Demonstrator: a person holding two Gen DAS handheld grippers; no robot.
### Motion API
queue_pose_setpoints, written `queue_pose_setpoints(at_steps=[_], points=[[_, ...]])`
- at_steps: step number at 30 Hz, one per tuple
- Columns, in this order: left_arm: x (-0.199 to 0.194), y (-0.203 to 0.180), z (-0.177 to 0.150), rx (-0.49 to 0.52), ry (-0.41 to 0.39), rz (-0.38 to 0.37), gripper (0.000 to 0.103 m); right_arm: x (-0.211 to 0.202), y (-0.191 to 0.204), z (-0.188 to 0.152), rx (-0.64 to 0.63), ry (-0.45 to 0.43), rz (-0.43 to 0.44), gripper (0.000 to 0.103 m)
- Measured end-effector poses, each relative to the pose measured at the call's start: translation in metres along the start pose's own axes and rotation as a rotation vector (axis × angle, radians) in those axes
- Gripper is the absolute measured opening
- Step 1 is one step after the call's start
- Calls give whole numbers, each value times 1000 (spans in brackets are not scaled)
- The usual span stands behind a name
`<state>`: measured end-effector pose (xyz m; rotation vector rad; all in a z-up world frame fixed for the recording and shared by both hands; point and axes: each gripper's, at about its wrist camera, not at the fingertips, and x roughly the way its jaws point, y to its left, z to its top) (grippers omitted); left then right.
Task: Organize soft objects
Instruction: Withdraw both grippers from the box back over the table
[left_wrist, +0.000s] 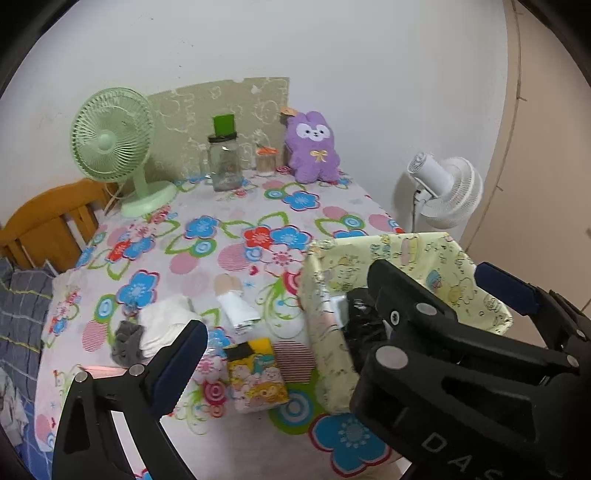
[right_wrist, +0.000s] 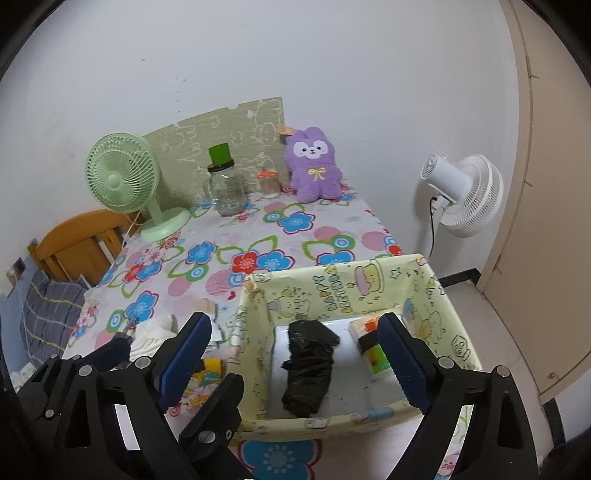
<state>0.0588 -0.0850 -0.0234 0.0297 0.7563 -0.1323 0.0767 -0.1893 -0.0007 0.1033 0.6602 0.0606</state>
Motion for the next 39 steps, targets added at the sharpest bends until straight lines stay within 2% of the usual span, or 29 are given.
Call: queue_pose_setpoints(at_steps=[14,23,34,39], points=[[-10,31,-6,0,-20,-8,99,-7,38,-5,-51,-24,5,94],[-13,54,-15,-11,-40,6,99,-1,61,-13,-76,-4,20,94],[-6,90,-31,-53,-1,37,99,7,92,-29,-81,-13,45,94],[-7,100,-39,-42,-12,47,99,11,104,-36,-92,-5,67,94]])
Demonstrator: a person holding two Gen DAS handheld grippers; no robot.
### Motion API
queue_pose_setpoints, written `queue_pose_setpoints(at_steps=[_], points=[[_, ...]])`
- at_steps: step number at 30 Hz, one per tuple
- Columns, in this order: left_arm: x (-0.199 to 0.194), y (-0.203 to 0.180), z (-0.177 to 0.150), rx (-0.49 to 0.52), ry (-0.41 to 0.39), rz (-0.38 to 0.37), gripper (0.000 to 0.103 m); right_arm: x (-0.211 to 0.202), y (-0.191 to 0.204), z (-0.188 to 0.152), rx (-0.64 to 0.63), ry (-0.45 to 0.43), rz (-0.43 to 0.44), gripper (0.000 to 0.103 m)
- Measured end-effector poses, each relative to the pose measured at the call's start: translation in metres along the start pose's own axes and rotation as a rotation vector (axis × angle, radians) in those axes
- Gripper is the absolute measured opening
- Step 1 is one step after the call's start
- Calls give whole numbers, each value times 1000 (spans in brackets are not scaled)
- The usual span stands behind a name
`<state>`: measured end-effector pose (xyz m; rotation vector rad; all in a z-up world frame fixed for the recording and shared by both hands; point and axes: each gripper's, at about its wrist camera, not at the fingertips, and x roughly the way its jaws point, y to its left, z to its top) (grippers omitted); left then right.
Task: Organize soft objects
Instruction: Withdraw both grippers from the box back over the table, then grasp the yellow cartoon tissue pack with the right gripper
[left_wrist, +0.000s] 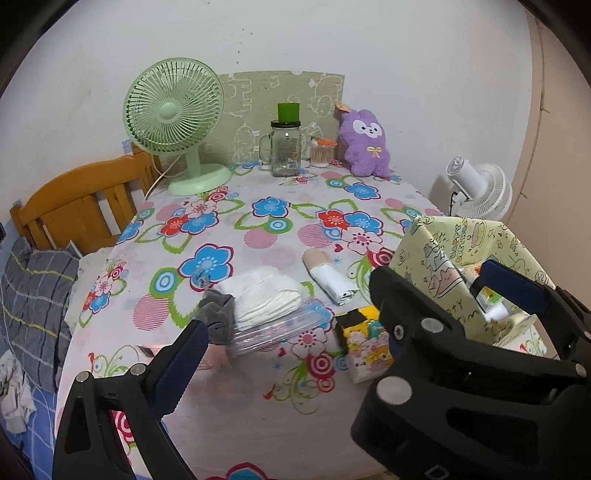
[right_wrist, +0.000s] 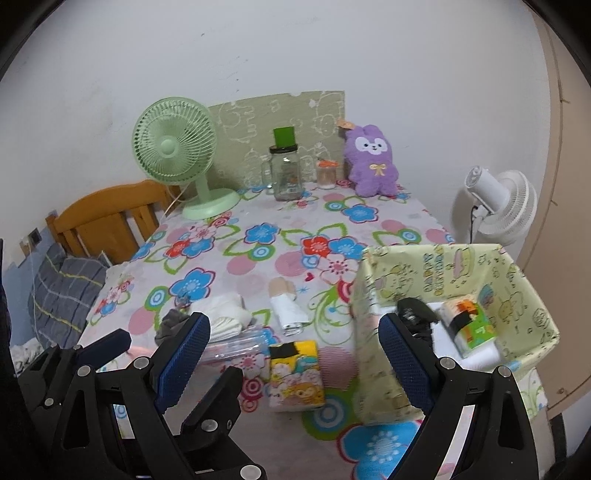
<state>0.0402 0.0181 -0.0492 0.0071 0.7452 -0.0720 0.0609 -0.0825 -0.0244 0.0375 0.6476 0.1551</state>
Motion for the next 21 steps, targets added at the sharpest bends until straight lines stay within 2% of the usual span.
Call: queue_pose_setpoints(at_steps=[5,9,14,17,21], points=[[2,7,-7,17,-1,0,99,2,10,-8,-11,-13,8,94],[9,16,-12,7,19,9,99,8,16,-14,-15,11,24,86],[23,27,-20,-18,59,23,99,22,24,-22,-24,41,27,85],[30,31,-25,-18,66,43,99,32,26,-28,-27,64,24,79],[37,37,-30,-22,76,48,99,44,25,-34,-15,99,18,78]])
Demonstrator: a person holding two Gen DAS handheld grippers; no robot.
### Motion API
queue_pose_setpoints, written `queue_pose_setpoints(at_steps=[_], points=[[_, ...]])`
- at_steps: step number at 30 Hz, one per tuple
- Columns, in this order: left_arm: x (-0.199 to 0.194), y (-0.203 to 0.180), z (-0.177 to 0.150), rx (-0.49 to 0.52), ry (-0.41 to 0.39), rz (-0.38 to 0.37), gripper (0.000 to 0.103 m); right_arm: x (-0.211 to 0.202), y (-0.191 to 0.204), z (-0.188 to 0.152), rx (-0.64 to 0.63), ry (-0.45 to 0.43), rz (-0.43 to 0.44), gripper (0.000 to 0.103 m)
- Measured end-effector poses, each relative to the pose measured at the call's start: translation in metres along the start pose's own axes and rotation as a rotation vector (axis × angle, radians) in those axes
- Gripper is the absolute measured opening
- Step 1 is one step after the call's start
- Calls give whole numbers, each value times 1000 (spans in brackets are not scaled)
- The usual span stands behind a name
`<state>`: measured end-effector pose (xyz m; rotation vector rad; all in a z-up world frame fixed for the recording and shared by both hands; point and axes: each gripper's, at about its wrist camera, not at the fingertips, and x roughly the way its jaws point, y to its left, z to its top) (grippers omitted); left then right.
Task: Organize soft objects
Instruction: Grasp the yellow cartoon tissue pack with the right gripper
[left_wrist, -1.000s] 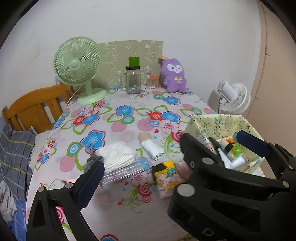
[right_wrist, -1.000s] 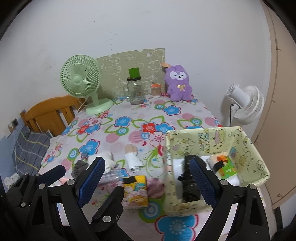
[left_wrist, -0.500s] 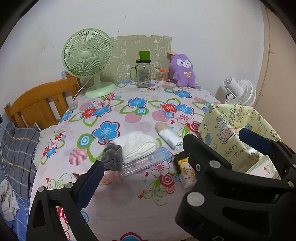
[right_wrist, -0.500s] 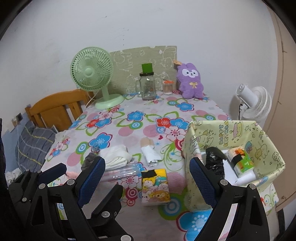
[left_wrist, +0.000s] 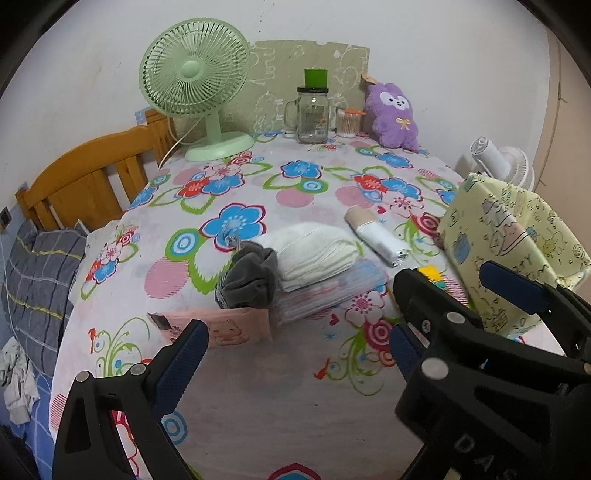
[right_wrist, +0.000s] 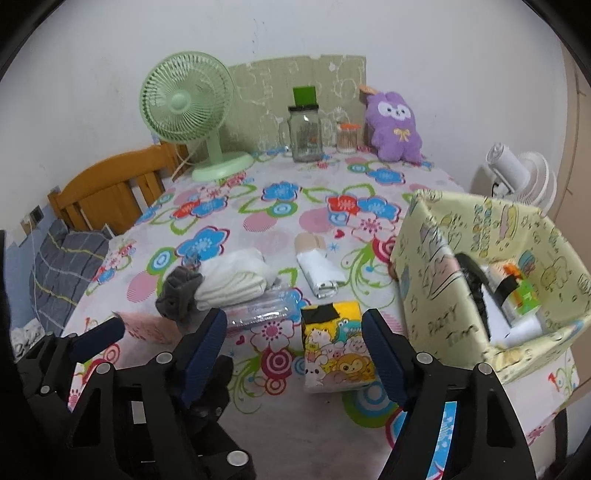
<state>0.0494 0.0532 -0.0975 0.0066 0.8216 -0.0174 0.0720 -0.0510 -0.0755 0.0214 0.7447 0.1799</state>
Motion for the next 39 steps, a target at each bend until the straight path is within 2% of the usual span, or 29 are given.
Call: queue_pose_setpoints(at_steps=[14,26,35,37,38,39], points=[[27,3,-16,-5,49,1,99,39,-9,-18,21,90,-48,69],[39,1,-18,-23,75,-1,99,46,-8,-17,-14,64,-98,64],[48,5,-14,-30,88,15,99,57,-10,-14,0,84,-126,64],[49,6,-15,-29,91,20,99,58,-9,-14,-3,88,-130,60],[50,6,-15,-28,93,24,99,58,-9,-14,-4,89,-140,50],[50,7,-16,-27,94,24,99,58,-8,-14,-11,92,-149,50]])
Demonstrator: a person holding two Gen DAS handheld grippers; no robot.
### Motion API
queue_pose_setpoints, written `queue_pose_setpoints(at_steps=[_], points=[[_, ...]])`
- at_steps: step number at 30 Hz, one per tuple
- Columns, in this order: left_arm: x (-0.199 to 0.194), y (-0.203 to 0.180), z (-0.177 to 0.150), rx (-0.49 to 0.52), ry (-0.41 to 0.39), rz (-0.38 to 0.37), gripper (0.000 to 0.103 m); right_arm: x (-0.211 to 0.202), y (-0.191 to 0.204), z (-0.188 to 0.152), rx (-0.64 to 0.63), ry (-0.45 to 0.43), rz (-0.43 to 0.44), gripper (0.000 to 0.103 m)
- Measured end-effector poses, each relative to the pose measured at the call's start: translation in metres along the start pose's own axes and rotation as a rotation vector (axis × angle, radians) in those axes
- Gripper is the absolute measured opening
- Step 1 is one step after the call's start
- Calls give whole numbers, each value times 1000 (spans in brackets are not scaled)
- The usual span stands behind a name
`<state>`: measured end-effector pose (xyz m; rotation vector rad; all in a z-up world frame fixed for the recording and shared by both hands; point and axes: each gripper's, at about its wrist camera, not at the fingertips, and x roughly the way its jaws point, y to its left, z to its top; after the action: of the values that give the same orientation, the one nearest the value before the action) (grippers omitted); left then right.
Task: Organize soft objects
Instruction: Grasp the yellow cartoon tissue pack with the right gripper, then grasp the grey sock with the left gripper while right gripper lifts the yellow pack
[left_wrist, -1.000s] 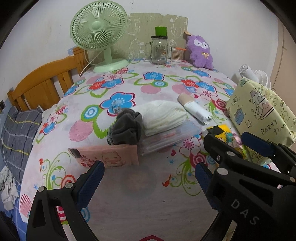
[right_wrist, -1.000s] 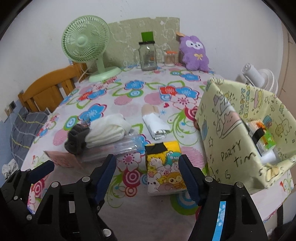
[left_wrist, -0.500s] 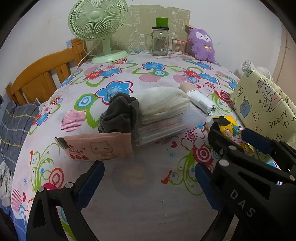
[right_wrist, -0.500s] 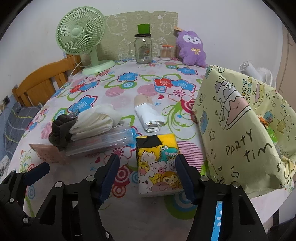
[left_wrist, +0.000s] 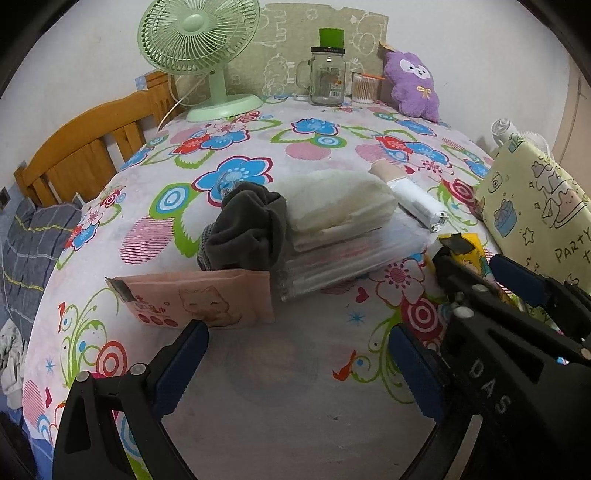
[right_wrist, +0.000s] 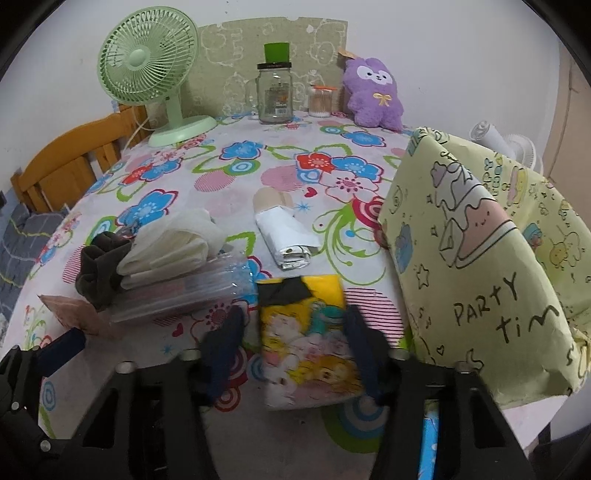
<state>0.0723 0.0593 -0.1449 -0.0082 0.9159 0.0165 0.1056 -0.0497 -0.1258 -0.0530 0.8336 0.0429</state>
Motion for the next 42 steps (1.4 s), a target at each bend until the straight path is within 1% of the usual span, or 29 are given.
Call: queue_pose_setpoints(at_steps=[6,14,20,23,31,37,42], points=[[-2,1,-1,-3,-5,-3,99,-3,3,-1,-11,-2,15,41],[-12,9,-5,-20,-23,12,99,-14,14,-4,-17,-4,85,38],[-19,21,-6,-40,-39,41,99,-20,24,-4,-26,-4,111,37],[-22,27,-5,-37,-50,56,99,-24,30,-3,-38,-12,115,36],[-21,45,-1,-44,-46,58,99,-25,43,2,-47,-14,104,36],[-24,58,5,-55,-53,59,100,-28,44,7,-29,-21,86,36],[-30,58,13,-35,-68,53,100,-33,43,13,-20,-29,71,35]])
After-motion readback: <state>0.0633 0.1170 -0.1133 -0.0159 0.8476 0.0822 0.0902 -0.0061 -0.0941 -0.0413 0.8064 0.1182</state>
